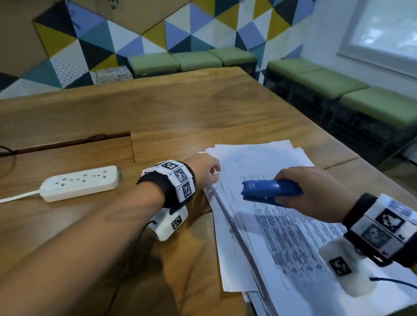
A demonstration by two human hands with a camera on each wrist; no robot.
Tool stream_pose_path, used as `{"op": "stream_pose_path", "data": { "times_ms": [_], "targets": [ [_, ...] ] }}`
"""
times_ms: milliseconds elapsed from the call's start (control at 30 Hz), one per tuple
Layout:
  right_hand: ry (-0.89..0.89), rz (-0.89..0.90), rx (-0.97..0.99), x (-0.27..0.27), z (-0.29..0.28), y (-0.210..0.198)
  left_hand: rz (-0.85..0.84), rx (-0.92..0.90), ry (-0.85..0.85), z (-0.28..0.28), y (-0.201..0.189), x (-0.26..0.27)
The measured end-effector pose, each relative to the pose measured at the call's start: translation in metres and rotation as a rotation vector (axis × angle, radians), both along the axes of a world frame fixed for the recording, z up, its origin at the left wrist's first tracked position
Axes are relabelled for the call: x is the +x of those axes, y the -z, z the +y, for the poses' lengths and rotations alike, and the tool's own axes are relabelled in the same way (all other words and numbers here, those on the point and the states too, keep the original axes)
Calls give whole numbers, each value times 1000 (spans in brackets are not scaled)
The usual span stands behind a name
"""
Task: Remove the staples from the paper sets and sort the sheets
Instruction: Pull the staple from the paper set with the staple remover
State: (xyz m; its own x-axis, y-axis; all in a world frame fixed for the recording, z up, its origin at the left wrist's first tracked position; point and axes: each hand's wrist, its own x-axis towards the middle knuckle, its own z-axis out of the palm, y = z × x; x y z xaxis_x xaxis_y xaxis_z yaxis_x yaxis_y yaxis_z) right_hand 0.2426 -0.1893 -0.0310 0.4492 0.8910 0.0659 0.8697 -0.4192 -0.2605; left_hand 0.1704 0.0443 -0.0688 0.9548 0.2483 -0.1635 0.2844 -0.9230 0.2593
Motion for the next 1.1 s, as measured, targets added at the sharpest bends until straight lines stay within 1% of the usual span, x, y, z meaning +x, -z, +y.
{"op": "stream_pose_path", "data": {
  "times_ms": [100, 167, 333, 433, 500, 633, 733, 833, 900, 1000, 1100],
  "targets": [
    [104, 2, -122, 18, -10, 15, 46, 37, -4, -4, 12, 16],
    [136, 15, -187, 26, -15, 22, 46, 23, -34, -5, 16, 24],
    [129, 32, -214, 35, -22, 30, 30, -91, -187, -9, 22, 33],
    [116, 4, -236, 35, -21, 32, 28, -149, -217, -12, 22, 40],
    [112, 0, -232, 35, -22, 32, -9, -154, -233, -13, 20, 44],
    [117, 5, -229, 34, -23, 31, -226, -167, -239, -16, 15, 46],
    [121, 12, -222, 34, -23, 32, -235, -112, -224, -18, 7, 47],
    [121, 14, -220, 34, -24, 32, -247, -110, -203, -18, 3, 45],
    [117, 12, -222, 35, -24, 32, -277, -160, -176, -22, 1, 44],
    [93, 15, -218, 35, -24, 33, -309, -282, -197, -27, -1, 43],
    [54, 49, -234, 32, -23, 34, -286, -372, -221, -34, -6, 38]
  ]
}}
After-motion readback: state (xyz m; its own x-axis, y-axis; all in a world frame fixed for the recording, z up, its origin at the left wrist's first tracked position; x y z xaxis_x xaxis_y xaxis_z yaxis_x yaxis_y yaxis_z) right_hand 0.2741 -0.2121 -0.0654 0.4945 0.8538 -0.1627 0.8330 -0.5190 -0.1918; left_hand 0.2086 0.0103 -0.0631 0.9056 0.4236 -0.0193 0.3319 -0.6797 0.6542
